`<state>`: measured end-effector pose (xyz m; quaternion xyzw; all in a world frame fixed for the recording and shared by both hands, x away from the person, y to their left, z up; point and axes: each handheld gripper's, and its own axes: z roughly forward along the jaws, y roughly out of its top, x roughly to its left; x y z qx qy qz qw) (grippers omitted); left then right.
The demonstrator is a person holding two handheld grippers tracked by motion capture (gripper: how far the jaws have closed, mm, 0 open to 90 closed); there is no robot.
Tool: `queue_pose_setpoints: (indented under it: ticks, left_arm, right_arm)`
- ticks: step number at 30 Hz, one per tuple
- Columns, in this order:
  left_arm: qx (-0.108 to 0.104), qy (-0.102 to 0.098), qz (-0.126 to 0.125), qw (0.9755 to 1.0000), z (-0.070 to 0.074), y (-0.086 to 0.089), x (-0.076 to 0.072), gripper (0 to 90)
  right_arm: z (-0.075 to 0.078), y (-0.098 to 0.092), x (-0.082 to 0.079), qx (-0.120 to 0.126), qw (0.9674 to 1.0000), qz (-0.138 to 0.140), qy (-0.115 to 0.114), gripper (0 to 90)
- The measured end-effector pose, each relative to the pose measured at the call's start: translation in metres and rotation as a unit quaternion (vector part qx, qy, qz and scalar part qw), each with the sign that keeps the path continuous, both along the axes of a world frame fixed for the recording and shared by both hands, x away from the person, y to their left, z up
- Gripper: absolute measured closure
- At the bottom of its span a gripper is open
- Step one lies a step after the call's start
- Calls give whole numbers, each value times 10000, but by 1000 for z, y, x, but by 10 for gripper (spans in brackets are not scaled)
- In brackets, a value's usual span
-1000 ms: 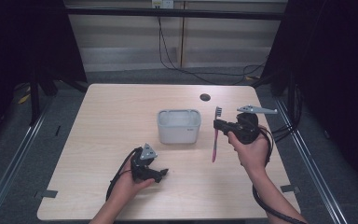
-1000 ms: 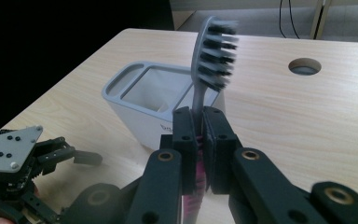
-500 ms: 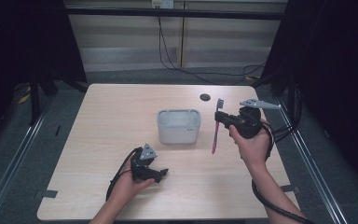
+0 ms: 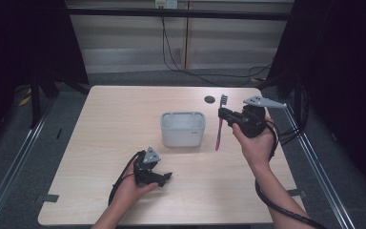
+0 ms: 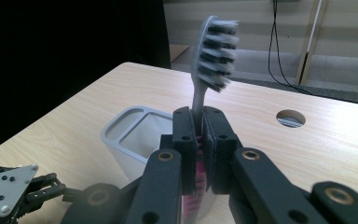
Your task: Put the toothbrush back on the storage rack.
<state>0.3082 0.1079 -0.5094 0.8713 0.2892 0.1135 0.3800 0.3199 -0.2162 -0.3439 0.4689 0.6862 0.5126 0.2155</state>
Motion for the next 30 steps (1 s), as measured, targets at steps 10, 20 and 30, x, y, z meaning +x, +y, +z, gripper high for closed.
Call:
queue_pose_setpoints:
  ticks: [10, 20, 30]
  left_arm:
    - [13, -22, -6, 10000, 0, 0, 0, 157]
    - [-8, -19, 12, 10000, 0, 0, 0, 157]
    - [-9, -20, 13, 10000, 0, 0, 0, 157]
  right_arm:
    - [8, 2, 4, 53, 9998, -59, -179, 850]
    - [14, 7, 10, 45, 9993, -74, -362, 850]
    - [21, 16, 16, -18, 9988, -91, -475, 850]
